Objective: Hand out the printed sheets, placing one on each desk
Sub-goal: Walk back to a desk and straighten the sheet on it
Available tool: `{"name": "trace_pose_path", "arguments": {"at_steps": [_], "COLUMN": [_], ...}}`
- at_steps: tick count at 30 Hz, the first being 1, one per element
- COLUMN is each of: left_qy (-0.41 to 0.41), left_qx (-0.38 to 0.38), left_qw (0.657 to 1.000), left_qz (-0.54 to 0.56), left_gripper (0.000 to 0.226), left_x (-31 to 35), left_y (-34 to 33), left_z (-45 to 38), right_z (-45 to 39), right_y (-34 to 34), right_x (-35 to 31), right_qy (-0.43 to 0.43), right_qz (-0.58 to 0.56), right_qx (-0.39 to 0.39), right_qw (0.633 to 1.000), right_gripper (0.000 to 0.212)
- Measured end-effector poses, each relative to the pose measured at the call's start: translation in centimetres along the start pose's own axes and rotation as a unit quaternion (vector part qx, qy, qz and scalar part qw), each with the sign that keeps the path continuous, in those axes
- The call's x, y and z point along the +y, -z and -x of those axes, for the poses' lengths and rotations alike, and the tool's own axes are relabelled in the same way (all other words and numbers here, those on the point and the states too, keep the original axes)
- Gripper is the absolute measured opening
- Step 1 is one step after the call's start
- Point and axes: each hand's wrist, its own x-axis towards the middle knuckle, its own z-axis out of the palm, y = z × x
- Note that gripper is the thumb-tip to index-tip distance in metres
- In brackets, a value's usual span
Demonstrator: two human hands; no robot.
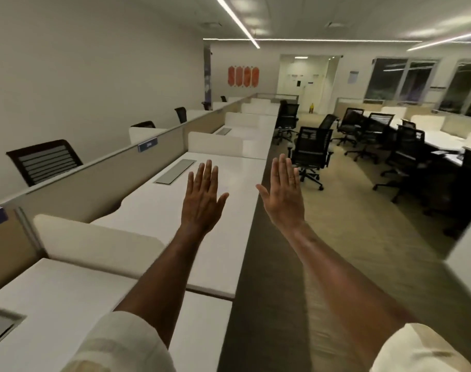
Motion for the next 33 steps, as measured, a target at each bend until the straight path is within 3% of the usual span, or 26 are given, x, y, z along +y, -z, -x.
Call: {"name": "trace_pose_path", "arguments": {"at_steps": [6,13,21,33], "left_qy": [-0.005,-0.066,-0.078,-0.087], "left_qx": [0.005,0.02,0.024,0.019], "left_qw": [1.0,0.996,0.993,0.989], "left_qz": [0.029,0.06,0.088,0.122], "left_gripper": [0.078,0.077,0.075,0.072], "left_x": [8.9,16.9,21.5,24.9], "left_y": [-6.2,-12.0,-22.6,-38.9], "left_z": [-8.3,-16.7,-28.9,-53.3], "right_z": [-3.6,-8.6,-17.0,-35.8], "right_y": [-2.4,-4.9,-13.0,-28.0], "right_x": [11.3,21.2,30.4,43.0], "right_qy": [-0.031,-0.072,-0.105,-0.134], "right_qz": [0.038,0.05,0.054,0.092], "right_qx": [-0.003,0.01,0.024,0.018], "right_qw": [0.999,0.996,0.993,0.987], "right_gripper": [0.081,0.079,0.079,0.081]}}
